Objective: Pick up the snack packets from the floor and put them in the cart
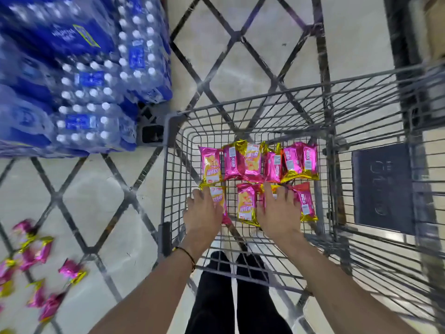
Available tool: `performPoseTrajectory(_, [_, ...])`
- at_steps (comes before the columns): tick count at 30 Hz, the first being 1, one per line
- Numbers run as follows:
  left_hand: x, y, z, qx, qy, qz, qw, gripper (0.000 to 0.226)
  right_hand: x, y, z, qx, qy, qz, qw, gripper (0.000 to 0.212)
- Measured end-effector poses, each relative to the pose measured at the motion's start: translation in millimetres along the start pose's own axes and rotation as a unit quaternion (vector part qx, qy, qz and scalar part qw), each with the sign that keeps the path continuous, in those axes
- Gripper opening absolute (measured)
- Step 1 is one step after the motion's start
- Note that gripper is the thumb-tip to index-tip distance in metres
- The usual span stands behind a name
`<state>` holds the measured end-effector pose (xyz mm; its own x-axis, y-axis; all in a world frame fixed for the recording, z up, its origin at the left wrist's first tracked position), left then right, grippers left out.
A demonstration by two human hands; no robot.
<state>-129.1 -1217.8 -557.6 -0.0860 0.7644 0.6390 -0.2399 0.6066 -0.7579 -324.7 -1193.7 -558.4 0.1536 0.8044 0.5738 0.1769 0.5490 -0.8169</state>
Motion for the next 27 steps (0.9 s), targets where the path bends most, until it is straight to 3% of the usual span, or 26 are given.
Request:
performPoseTrajectory(8, [91, -87, 9, -0.093, 0.093, 0.058, 0.990, 0.041, 79, -93, -8, 0.072, -0.052, 0.055, 0.995, 0.058])
performPoseTrajectory(15, [163, -169, 12, -0.124, 0.198, 0.201, 0.951, 0.053, 156, -176, -27, 0.022, -0.058, 0.163, 0.985, 0.059])
performPoseTrajectory(20, [202, -215, 7, -0.103, 0.249, 0.285, 0.920, 0.049, 199, -216, -45, -0.009, -0.063, 0.206, 0.976, 0.060])
performPoseTrajectory(27, [246, -242, -23, -0.093, 0.210, 0.339, 0.913, 0.051, 233, -252, -74, 0.006, -0.110, 0.241, 0.964, 0.062])
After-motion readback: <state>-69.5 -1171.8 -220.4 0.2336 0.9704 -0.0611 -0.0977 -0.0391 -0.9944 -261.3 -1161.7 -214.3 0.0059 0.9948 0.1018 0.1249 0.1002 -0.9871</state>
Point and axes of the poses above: each hand's wrist, its own x-axis away from the middle knuckle, its own y-axis out of the palm, z = x × y, the point moved 2 cm from there along -x, towards the middle knuckle, and after that the axes turned 3 degrees about -z, right-handed, at the moved point
